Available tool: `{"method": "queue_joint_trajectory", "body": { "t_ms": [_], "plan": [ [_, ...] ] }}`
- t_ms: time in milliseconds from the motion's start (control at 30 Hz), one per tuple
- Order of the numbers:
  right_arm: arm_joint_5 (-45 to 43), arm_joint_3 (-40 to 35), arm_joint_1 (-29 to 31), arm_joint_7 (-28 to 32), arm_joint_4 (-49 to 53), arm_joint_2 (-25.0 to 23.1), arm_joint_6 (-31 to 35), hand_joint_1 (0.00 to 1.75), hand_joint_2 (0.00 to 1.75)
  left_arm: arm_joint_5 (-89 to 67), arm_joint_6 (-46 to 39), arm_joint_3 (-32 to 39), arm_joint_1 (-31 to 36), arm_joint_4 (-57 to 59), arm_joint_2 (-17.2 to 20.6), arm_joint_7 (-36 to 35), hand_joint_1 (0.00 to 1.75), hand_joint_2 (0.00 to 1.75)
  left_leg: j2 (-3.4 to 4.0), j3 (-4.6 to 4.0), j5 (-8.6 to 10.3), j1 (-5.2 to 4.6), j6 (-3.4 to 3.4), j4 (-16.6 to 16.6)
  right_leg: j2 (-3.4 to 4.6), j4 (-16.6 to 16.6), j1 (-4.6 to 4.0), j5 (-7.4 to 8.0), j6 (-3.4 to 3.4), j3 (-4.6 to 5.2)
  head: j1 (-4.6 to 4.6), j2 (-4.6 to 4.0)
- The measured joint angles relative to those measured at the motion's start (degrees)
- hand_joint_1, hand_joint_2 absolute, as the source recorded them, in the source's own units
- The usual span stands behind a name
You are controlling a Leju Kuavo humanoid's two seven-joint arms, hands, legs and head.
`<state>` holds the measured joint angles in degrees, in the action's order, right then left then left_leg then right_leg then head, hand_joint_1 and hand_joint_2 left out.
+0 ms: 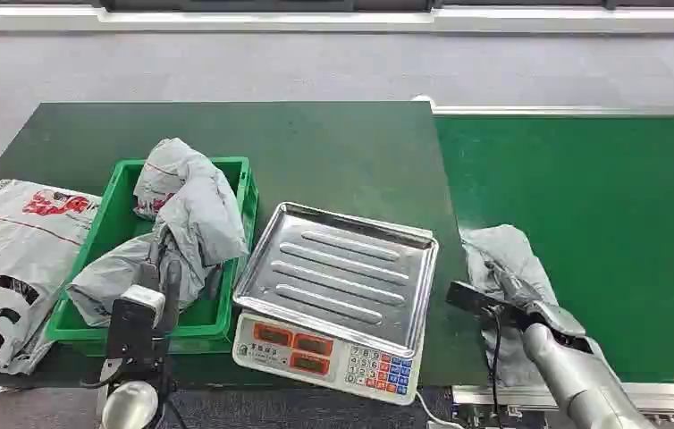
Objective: Moved the parcel from conveyor to table for the left to box.
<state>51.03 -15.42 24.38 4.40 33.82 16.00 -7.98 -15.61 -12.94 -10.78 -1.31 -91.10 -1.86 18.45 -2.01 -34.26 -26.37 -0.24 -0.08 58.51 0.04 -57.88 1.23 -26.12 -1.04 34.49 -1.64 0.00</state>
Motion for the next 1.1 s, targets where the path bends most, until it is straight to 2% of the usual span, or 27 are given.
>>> {"method": "queue_joint_trajectory", "body": {
  "t_ms": [267,500,833,1100],
  "plan": [
    [6.04,-3.59,-5.84,-5.06,7.77,3.41,-2.82,1.75,1.75,0.33,1.71,0.0,-0.04,-0.53,-0.24,-1.18,0.0,0.0,-0.07,0.08,-0.02,0.0,0.03,0.03,-0.09,0.02,0.0,-0.08,0.0,-0.13,0.0,0.0],
    [12.59,-4.29,-11.96,-10.71,18.99,4.53,-2.8,1.75,1.75,0.5,2.82,0.0,-0.5,-1.22,-0.35,-2.12,0.0,0.0,0.01,0.19,-0.12,0.0,0.04,0.04,0.0,0.04,-0.01,-0.12,-0.03,-0.24,0.0,0.0],
    [13.62,-4.27,-14.65,-11.35,23.64,4.53,-2.76,1.75,1.75,0.5,2.89,0.0,-0.75,-1.64,-0.37,-2.23,0.0,0.0,0.12,0.23,-0.16,0.01,0.02,0.04,0.1,0.04,-0.03,-0.11,-0.02,-0.21,0.0,0.0],
    [19.11,-3.44,-16.4,-13.82,26.57,3.89,3.23,1.75,1.75,-0.33,2.36,0.0,-1.65,-2.63,-0.79,-1.6,0.0,0.0,0.15,0.18,-0.16,0.01,0.02,0.03,0.13,0.04,-0.02,-0.11,-0.02,-0.21,0.0,0.0]
  ]
}}
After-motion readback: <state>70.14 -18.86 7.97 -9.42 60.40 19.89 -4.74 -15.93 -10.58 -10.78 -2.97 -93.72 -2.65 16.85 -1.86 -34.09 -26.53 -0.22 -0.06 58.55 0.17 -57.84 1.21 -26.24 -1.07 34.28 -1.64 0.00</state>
